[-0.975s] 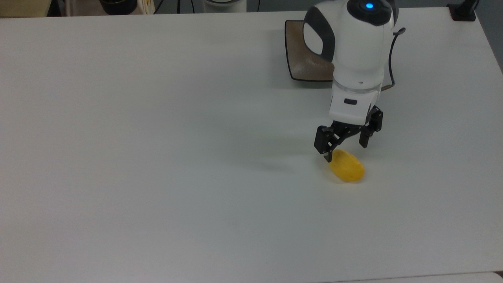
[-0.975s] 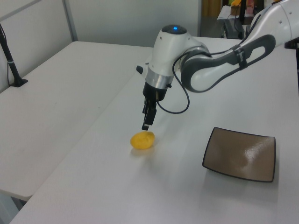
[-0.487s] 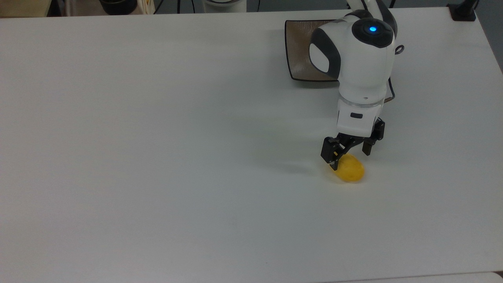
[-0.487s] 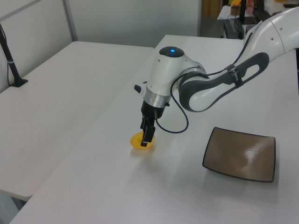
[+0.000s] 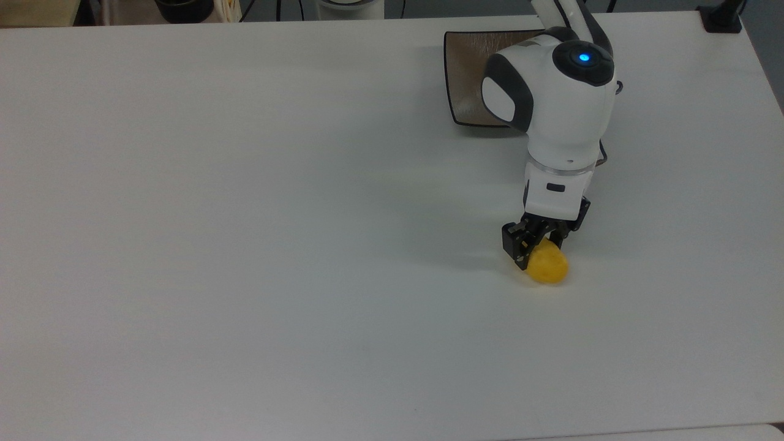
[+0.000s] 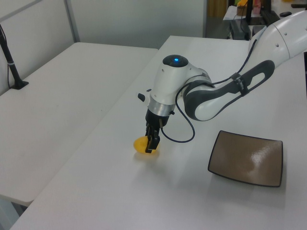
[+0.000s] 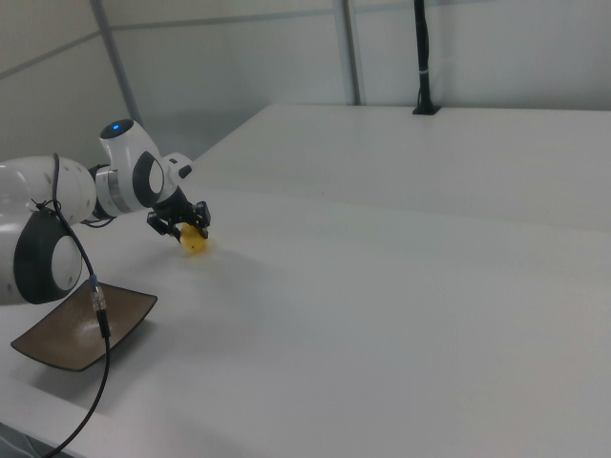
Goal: Put potatoes on a ceramic plate
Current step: 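Close the gripper around the yellow potato and lift it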
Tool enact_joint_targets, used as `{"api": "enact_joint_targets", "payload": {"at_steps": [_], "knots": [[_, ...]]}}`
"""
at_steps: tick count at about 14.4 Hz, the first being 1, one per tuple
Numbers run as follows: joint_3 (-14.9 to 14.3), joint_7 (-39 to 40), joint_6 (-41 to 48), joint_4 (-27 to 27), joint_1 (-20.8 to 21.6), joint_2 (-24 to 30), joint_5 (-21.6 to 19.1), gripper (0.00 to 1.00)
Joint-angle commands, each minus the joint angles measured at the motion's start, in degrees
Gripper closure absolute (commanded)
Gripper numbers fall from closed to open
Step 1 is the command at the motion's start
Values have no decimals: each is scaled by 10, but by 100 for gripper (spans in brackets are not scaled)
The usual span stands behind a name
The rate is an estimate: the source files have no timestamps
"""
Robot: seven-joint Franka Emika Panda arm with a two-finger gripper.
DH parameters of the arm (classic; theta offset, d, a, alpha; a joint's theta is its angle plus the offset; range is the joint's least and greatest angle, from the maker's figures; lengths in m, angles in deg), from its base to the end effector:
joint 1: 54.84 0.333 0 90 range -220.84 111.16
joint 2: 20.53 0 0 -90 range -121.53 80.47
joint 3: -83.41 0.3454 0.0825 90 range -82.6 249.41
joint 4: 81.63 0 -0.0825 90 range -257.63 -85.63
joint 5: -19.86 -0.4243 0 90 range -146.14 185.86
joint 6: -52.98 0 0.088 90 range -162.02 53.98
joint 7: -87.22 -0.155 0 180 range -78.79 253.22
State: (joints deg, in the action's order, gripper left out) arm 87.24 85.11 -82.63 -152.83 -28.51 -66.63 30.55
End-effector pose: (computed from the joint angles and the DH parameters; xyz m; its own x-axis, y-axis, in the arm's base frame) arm 0.7494 0.4088 0.2736 0.7880 0.5294 0.3143 0.5251 -0.8444 0.1059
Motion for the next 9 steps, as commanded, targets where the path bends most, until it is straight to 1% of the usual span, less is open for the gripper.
{"api": "enact_joint_targets", "payload": {"at_steps": [1,3,4,5,6,9], "knots": [[1,-15,1,6,3,-4,14,94],[2,-26,21,-11,8,25,14,95],[1,-34,34,-18,12,47,13,100],[2,-42,49,-24,12,64,9,100],[1,-49,71,-39,12,98,7,100],[2,-78,136,-124,11,226,5,100]]}}
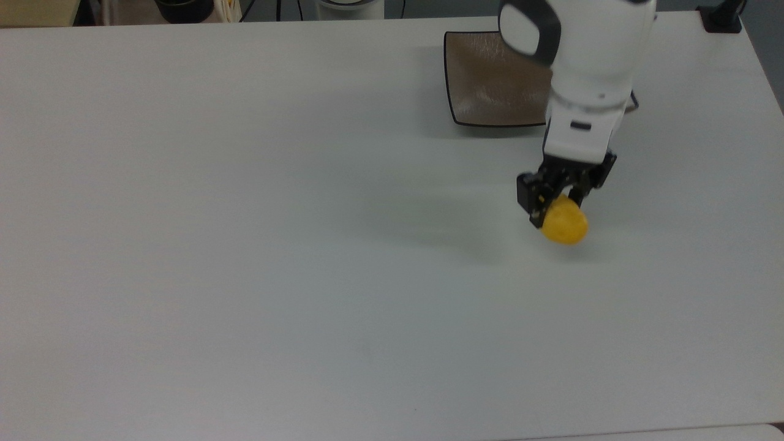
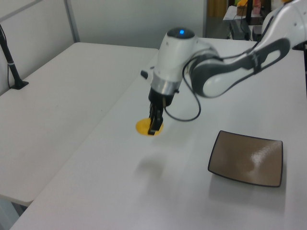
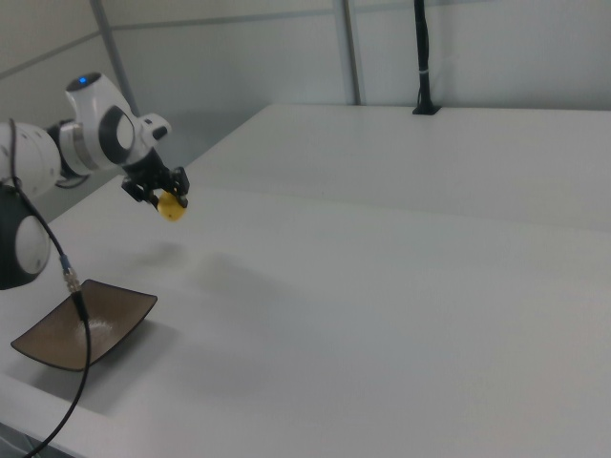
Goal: Put potatoes on a ceramic plate
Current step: 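Carry the held potato over to the brown square plate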
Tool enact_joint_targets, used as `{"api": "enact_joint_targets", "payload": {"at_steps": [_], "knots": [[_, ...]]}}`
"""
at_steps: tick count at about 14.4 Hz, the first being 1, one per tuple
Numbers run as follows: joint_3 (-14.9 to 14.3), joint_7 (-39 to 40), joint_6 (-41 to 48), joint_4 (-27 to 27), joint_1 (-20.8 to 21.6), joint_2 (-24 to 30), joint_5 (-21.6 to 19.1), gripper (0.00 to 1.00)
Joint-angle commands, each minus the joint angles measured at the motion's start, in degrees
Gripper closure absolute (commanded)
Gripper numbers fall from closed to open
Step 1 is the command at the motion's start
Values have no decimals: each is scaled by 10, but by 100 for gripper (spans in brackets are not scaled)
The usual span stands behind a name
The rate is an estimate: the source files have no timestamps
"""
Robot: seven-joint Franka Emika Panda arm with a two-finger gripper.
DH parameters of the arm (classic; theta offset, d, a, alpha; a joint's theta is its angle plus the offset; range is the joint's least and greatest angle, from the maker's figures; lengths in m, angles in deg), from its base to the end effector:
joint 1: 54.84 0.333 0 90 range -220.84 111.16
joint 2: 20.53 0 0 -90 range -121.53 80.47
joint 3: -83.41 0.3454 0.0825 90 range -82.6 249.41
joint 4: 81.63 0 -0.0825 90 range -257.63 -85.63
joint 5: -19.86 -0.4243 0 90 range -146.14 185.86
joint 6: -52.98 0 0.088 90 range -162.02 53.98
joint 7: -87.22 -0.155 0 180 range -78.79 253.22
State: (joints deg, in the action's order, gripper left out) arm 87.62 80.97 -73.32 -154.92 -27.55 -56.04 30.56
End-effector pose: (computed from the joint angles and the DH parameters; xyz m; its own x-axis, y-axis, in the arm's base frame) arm 0.7190 0.4088 0.3879 0.8230 0.4764 0.3094 0.4698 -0.8770 0.1007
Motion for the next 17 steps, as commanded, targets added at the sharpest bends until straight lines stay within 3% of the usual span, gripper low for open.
{"api": "enact_joint_targets", "payload": {"at_steps": [1,4,6,11,14,17], "knots": [[-2,-52,78,-119,2,160,4,100],[2,-107,195,-131,3,236,-2,100],[5,-126,264,-149,1,285,-29,100],[5,-127,347,-260,0,437,-113,100],[5,-140,375,-316,-4,482,-168,100],[5,-163,354,-377,-4,484,-203,100]]}}
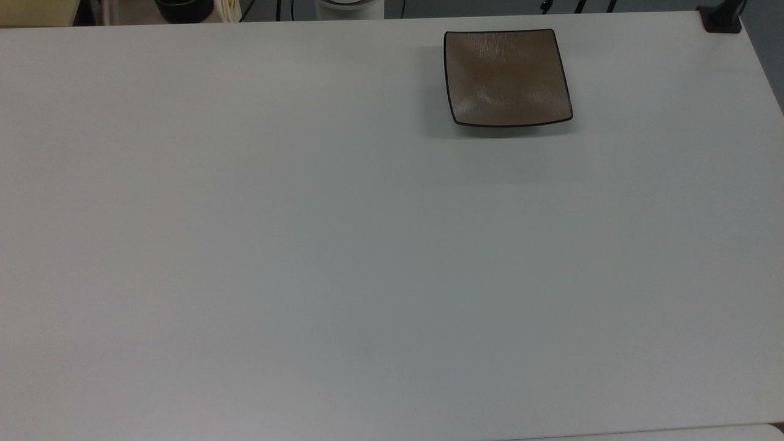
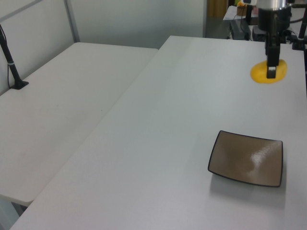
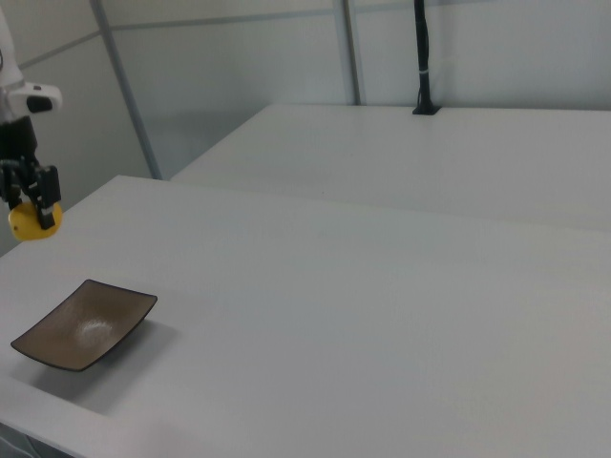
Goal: Put potatoes on a ceramic plate
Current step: 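Carry the held potato over to the brown square plate, then lower the potato onto the plate and open the gripper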
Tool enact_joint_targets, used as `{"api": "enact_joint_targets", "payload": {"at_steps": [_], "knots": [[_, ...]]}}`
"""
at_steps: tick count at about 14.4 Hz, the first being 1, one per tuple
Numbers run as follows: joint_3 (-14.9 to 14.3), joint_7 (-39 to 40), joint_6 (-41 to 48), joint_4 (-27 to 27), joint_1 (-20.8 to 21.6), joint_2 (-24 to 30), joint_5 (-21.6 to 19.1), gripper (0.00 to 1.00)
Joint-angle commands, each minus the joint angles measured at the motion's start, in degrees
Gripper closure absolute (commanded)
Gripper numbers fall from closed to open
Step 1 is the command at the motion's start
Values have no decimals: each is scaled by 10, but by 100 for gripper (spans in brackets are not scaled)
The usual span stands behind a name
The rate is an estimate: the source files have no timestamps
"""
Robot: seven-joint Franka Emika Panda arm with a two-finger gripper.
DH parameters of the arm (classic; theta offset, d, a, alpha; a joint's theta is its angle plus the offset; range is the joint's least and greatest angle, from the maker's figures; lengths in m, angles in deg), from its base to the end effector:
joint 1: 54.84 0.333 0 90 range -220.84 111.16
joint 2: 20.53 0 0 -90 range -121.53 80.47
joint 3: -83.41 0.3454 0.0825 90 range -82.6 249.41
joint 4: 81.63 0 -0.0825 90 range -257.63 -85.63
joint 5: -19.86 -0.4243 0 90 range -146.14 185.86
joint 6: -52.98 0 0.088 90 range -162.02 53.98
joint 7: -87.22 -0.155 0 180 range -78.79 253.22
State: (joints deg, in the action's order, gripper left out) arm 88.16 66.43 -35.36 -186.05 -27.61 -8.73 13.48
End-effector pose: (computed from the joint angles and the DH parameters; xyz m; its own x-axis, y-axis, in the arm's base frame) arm 0.4251 0.2901 0.5901 0.9757 0.1929 -0.1037 0.1873 -0.9804 -0.0613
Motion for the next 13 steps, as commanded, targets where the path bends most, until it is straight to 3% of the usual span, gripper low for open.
{"api": "enact_joint_targets", "payload": {"at_steps": [1,4,8,10,13], "knots": [[0,-31,-70,-102,0,11,-35,100],[14,-70,-183,-167,5,-7,-34,100],[38,-114,-317,-212,5,-48,-26,100],[56,-131,-364,-224,4,-71,-17,100],[57,-164,-410,-230,5,-108,0,98]]}}
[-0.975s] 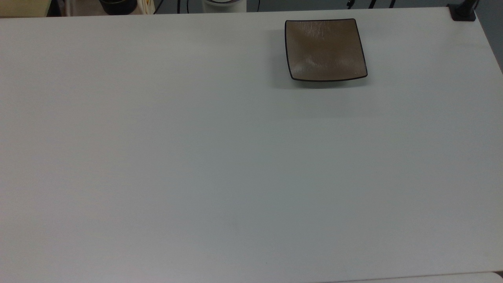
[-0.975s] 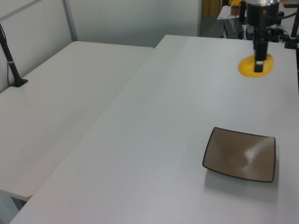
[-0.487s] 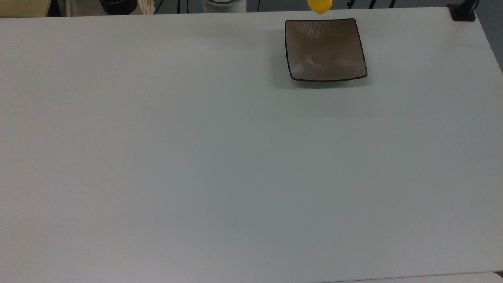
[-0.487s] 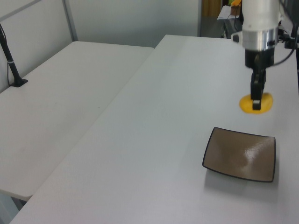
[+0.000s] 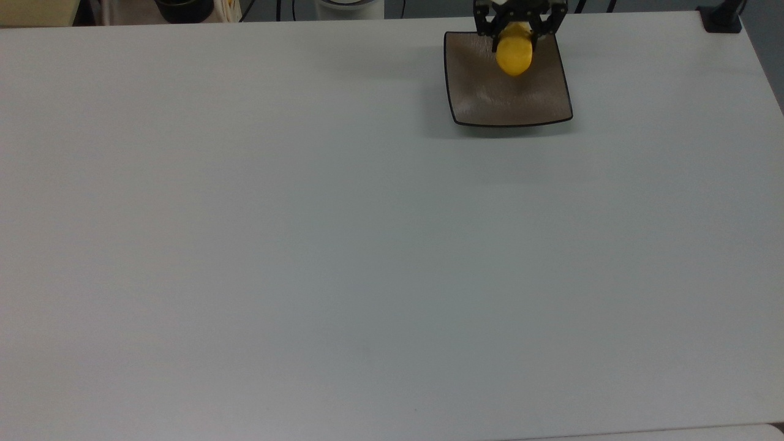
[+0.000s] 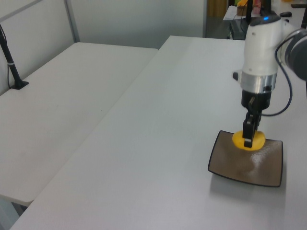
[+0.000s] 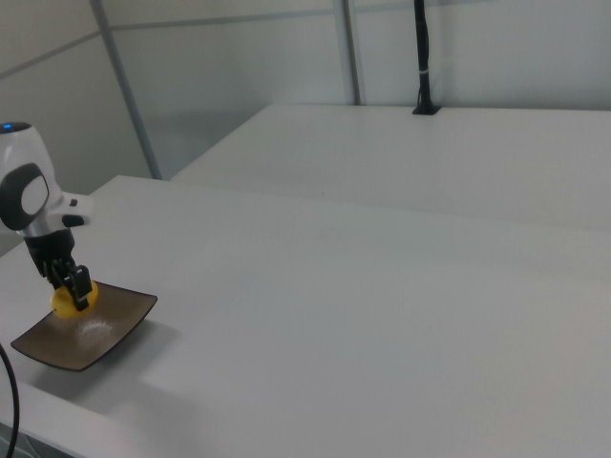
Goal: Put potatoes on a ceramic plate
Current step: 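Lower the potato onto the plate and open the gripper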
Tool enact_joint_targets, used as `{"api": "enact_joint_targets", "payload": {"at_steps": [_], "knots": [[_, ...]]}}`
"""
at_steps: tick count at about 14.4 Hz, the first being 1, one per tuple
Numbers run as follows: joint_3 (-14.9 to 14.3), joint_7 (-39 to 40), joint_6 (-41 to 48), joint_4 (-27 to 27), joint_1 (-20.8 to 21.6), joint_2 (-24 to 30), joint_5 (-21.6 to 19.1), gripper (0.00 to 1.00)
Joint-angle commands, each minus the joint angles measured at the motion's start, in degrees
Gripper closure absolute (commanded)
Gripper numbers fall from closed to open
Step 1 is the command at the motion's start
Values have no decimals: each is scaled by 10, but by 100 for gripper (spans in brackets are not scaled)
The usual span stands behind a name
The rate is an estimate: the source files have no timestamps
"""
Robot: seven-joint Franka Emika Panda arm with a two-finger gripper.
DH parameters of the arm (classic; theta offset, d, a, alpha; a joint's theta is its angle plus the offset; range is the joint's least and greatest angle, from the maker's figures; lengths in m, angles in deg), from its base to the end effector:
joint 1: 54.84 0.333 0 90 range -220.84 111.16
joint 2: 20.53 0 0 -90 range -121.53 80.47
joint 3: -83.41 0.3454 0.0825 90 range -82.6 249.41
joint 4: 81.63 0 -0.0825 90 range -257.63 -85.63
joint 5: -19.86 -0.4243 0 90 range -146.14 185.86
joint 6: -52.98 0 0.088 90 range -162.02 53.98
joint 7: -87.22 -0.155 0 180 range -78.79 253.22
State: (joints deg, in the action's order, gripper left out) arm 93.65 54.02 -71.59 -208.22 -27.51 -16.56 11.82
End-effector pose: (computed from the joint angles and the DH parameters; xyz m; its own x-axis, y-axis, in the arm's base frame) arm 0.4323 0.3466 0.3720 0.9994 0.0000 -0.0333 -0.0035 -0.9945 -0.1043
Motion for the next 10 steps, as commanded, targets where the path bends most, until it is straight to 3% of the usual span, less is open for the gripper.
{"api": "enact_joint_targets", "payload": {"at_steps": [1,2,4,6,10], "knots": [[3,-48,-64,-10,4,-43,31,97],[3,-49,-73,-9,4,-57,37,90],[3,-48,-87,-9,3,-68,38,57],[3,-48,-81,-7,4,-66,41,0],[3,-45,-40,18,-4,-45,41,0]]}}
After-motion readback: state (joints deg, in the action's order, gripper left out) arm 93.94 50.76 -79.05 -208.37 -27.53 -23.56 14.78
